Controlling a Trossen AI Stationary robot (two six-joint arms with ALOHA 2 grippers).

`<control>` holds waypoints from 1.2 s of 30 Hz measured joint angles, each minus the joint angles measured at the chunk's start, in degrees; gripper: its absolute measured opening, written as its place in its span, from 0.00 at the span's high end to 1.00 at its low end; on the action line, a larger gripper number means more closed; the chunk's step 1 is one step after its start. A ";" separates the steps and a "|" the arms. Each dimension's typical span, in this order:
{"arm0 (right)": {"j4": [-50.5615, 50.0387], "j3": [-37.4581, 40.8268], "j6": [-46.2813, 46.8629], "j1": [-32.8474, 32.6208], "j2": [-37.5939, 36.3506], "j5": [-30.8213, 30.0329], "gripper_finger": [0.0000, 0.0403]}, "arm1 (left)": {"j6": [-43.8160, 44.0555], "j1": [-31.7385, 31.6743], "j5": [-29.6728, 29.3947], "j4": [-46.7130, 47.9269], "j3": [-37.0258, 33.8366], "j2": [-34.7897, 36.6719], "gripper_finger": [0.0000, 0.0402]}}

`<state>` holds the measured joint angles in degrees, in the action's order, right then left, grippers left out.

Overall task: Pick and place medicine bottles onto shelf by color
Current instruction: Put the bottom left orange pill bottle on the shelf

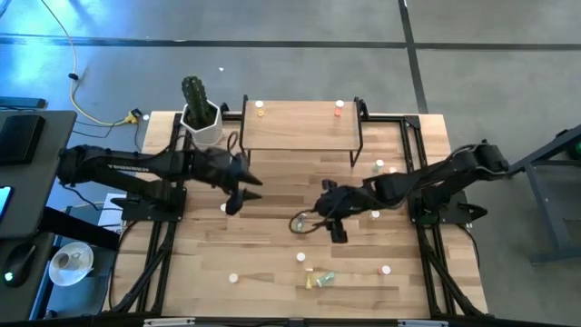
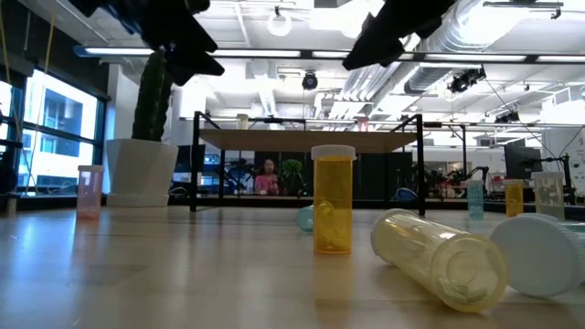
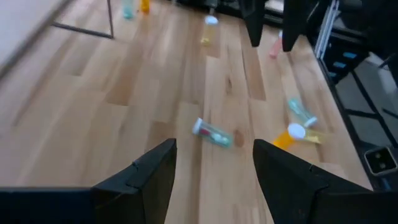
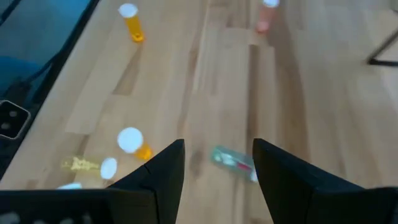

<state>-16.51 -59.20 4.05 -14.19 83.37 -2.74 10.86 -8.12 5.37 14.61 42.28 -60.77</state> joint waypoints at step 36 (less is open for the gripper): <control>19.77 0.00 0.87 -9.84 18.95 -0.35 0.55 | 14.72 27.06 -23.85 -0.74 -1.50 -0.07 0.50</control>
<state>3.25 -59.20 4.93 -24.03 102.32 -3.09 25.58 18.94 -18.48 13.87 40.77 -60.84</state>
